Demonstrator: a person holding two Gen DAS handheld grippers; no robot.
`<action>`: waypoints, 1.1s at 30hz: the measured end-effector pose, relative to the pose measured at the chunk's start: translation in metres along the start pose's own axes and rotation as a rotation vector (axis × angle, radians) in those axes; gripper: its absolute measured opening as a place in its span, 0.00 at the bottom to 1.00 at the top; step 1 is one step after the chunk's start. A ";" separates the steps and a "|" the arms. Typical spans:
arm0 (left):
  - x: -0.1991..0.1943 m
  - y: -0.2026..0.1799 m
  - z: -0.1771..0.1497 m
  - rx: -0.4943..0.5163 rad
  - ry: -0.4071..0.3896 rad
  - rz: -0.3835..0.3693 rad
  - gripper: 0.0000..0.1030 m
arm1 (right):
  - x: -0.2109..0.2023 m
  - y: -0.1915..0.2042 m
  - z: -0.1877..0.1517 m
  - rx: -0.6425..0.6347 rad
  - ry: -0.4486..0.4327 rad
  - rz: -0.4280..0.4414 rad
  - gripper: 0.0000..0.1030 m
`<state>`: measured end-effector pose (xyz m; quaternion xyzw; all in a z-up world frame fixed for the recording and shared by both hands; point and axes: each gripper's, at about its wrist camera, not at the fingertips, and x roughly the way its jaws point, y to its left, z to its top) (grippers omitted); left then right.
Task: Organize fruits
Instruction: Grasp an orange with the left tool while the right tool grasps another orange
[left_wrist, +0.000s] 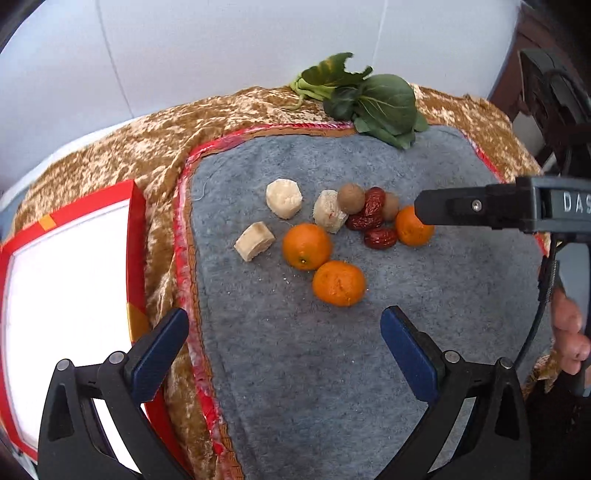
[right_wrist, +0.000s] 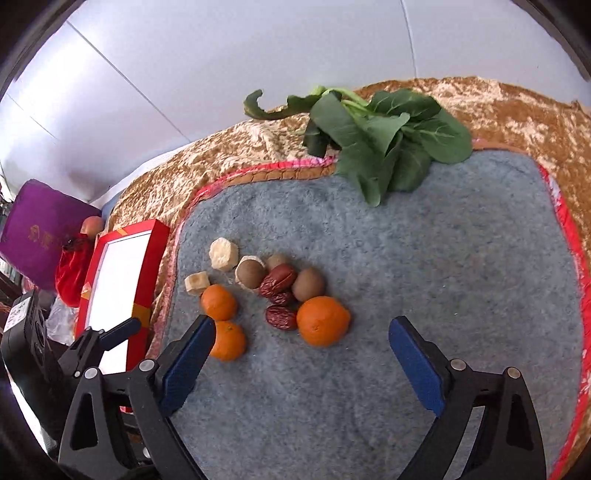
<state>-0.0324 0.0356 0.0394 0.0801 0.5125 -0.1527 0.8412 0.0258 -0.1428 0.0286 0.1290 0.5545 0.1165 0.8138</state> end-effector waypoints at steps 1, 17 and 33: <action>0.001 -0.005 0.000 0.016 0.004 0.003 1.00 | 0.001 -0.003 0.000 0.015 0.008 0.010 0.90; 0.025 -0.026 0.013 0.046 0.040 -0.085 0.73 | 0.031 -0.013 0.008 0.115 0.104 0.028 0.71; 0.041 -0.020 0.010 -0.002 0.066 -0.191 0.35 | 0.041 -0.008 0.005 0.064 0.117 -0.073 0.38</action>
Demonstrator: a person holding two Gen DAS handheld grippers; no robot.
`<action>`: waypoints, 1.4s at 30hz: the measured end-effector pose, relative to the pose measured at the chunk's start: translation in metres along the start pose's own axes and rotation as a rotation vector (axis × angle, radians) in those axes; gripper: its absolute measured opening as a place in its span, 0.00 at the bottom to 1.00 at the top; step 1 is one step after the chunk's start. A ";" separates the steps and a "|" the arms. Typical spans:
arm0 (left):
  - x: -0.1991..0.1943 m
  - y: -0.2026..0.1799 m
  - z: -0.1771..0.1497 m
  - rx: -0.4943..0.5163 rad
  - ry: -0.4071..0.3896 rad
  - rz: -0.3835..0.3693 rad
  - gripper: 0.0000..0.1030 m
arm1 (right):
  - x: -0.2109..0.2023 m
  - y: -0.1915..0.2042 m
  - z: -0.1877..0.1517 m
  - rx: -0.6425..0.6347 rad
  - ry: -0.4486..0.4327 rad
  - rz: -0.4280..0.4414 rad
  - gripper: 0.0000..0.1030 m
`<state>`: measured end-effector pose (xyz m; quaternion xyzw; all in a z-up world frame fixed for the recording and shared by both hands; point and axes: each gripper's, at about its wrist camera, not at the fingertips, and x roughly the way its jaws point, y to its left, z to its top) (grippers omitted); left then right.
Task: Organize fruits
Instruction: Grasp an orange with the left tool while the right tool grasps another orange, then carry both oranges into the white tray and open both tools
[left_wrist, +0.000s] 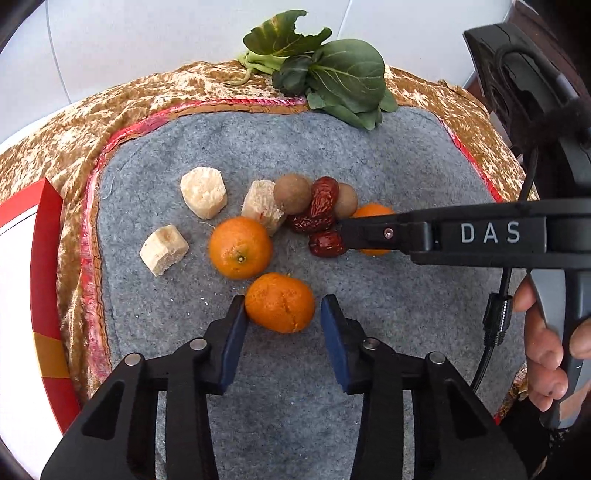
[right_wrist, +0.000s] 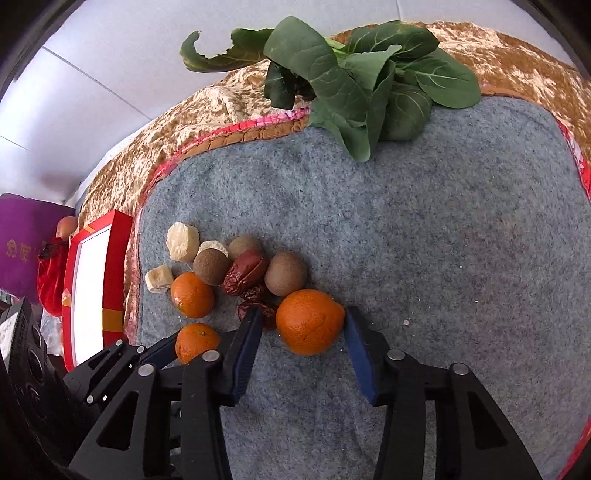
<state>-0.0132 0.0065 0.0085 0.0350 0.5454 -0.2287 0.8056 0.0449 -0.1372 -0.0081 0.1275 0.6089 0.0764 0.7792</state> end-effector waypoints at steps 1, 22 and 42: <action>-0.001 0.002 -0.001 0.003 0.000 -0.002 0.32 | 0.001 -0.001 0.000 0.002 0.001 0.009 0.35; 0.001 0.004 0.002 -0.042 -0.045 0.004 0.32 | -0.013 -0.003 -0.012 0.020 0.001 0.045 0.35; -0.123 0.105 -0.091 -0.188 -0.121 0.261 0.31 | -0.006 0.121 -0.025 -0.163 0.011 0.382 0.35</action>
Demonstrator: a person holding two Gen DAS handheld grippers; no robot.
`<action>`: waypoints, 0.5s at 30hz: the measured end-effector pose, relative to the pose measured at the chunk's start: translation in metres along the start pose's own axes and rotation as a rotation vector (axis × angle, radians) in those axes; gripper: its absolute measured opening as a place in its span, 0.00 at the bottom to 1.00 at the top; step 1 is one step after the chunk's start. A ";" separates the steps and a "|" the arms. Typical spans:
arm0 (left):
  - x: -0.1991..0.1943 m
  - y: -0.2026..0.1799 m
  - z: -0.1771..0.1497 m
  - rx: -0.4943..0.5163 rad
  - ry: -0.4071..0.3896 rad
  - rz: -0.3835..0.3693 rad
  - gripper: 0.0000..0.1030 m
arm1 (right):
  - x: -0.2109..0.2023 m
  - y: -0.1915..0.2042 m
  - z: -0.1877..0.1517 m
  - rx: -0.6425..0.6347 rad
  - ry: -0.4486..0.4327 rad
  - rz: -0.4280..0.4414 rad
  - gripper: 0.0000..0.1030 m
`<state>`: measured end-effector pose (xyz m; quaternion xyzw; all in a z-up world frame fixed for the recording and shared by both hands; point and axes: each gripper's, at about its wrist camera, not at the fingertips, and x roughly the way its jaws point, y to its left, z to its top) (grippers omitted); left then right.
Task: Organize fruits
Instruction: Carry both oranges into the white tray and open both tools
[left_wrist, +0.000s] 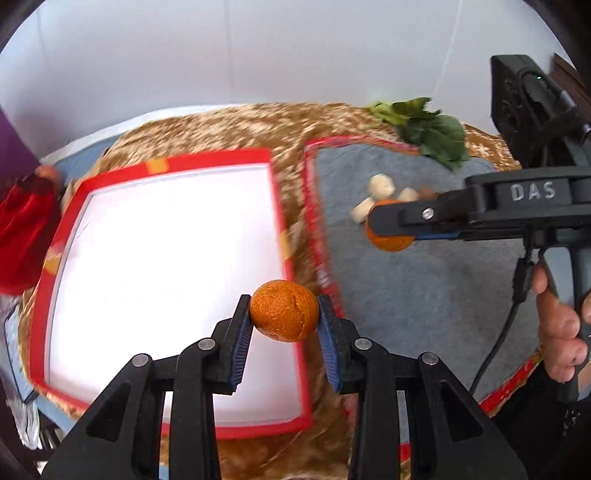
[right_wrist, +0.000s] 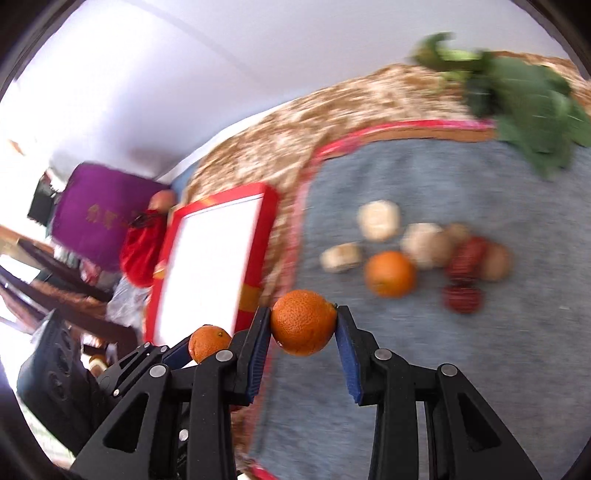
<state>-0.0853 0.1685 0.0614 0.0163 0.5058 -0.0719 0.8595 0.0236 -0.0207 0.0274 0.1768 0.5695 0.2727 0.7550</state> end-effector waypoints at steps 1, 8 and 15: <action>0.001 0.013 -0.006 -0.028 0.022 0.010 0.31 | 0.009 0.010 -0.001 -0.022 0.014 0.018 0.35; 0.008 0.036 -0.021 -0.069 0.069 0.070 0.31 | 0.050 0.066 -0.016 -0.127 0.078 0.098 0.35; 0.013 0.042 -0.022 -0.108 0.098 0.107 0.32 | 0.080 0.074 -0.027 -0.139 0.146 0.022 0.35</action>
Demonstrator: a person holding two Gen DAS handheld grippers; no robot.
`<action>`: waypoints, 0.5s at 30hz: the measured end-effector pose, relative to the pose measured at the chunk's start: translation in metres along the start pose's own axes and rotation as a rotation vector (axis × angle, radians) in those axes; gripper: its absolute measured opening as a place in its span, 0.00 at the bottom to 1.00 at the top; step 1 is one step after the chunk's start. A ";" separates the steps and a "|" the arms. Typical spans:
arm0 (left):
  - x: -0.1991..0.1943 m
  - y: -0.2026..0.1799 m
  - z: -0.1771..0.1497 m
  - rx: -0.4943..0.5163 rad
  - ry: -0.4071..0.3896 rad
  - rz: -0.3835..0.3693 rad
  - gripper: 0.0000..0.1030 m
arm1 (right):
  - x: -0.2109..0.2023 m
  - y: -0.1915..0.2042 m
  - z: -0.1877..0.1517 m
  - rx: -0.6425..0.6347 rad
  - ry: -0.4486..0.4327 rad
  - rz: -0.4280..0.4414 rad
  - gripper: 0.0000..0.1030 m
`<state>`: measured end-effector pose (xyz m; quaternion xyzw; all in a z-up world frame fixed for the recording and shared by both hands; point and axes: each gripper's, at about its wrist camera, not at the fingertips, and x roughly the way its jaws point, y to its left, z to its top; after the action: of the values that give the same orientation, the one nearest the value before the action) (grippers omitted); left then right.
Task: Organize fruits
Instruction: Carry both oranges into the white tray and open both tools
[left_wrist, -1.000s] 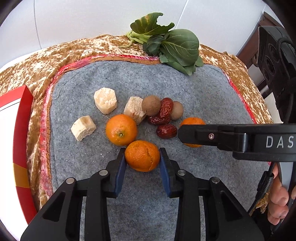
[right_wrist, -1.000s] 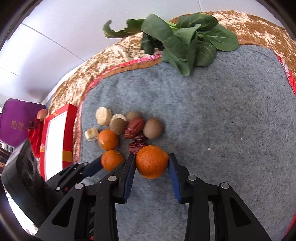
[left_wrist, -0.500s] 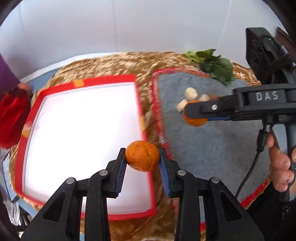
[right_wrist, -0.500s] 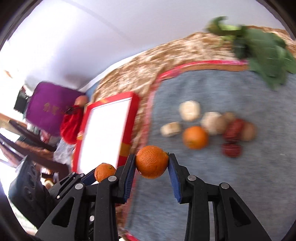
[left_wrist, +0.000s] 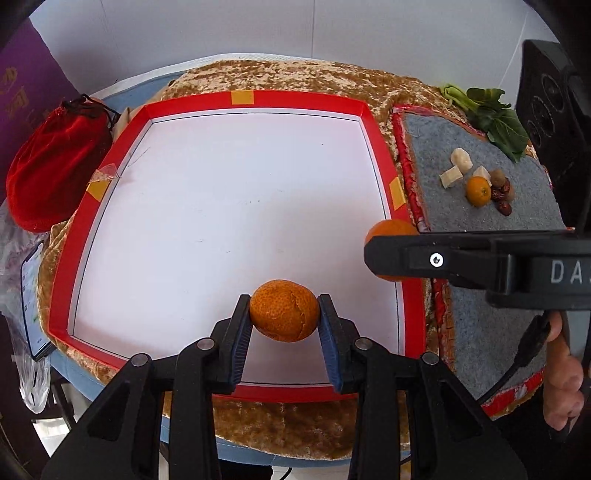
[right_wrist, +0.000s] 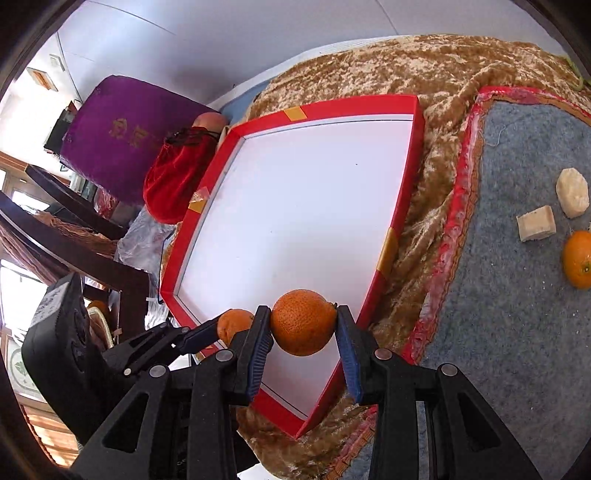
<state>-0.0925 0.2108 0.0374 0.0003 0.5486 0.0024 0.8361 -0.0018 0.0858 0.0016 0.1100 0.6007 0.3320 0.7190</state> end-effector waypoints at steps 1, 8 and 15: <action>0.000 0.001 0.002 -0.010 -0.006 0.010 0.33 | -0.001 0.001 0.000 -0.006 0.001 0.002 0.36; -0.029 -0.013 0.017 -0.014 -0.162 -0.017 0.64 | -0.045 -0.018 0.006 0.032 -0.058 0.030 0.42; -0.038 -0.074 0.032 0.111 -0.213 -0.146 0.75 | -0.123 -0.091 0.004 0.146 -0.192 -0.034 0.47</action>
<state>-0.0781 0.1366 0.0847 0.0070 0.4548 -0.0890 0.8861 0.0257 -0.0568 0.0491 0.1830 0.5532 0.2630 0.7690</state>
